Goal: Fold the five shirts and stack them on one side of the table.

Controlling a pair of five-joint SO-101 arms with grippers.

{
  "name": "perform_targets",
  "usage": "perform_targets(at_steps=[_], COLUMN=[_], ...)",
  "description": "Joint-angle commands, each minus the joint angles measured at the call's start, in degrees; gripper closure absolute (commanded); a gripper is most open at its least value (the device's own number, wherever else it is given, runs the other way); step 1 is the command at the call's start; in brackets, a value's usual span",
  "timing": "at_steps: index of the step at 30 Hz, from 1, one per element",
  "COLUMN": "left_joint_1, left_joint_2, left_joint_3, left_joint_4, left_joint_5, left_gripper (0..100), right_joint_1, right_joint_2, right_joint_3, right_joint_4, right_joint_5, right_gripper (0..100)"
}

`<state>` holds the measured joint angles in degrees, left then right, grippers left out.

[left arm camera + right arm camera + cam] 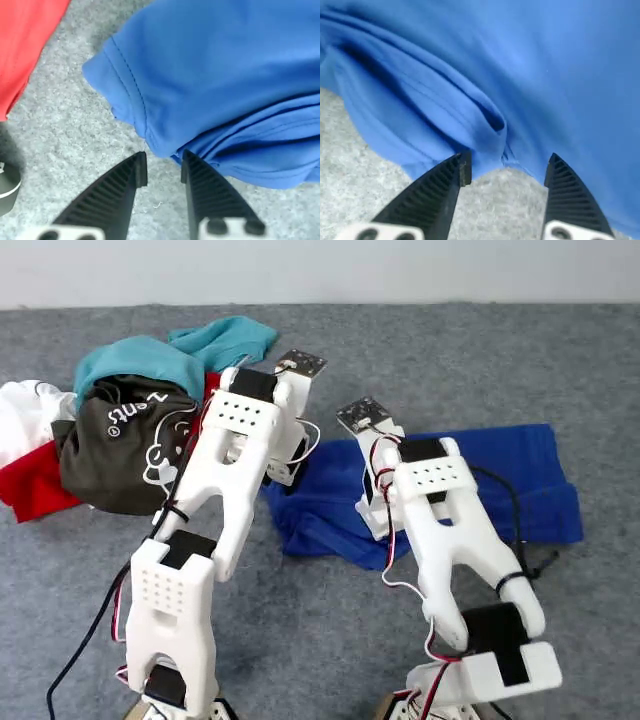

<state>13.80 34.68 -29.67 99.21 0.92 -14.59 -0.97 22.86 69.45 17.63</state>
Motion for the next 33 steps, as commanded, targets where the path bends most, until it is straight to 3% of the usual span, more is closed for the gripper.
perform_targets(at_steps=[1, 6, 28, 33], left_joint_1=[-0.5, -0.5, -0.5, -0.6], left_joint_2=[-0.4, -0.4, -0.4, -0.4], left_joint_3=[-0.3, -0.3, -0.3, -0.3], left_joint_4=[1.1, 1.1, 1.1, 1.1], left_joint_5=[-1.1, -1.1, -1.1, -1.1], left_gripper=[87, 87, 87, 87], right_joint_1=[-0.9, -0.9, -0.5, -0.8], right_joint_2=[0.1, 0.6, 0.7, 0.7], right_joint_3=[-2.8, -2.8, -0.8, -0.8], right_joint_4=[-3.0, -3.6, -7.7, -7.3], right_joint_5=[0.5, 0.5, 1.0, 0.6], right_gripper=[80.9, 92.6, 91.3, 83.6])
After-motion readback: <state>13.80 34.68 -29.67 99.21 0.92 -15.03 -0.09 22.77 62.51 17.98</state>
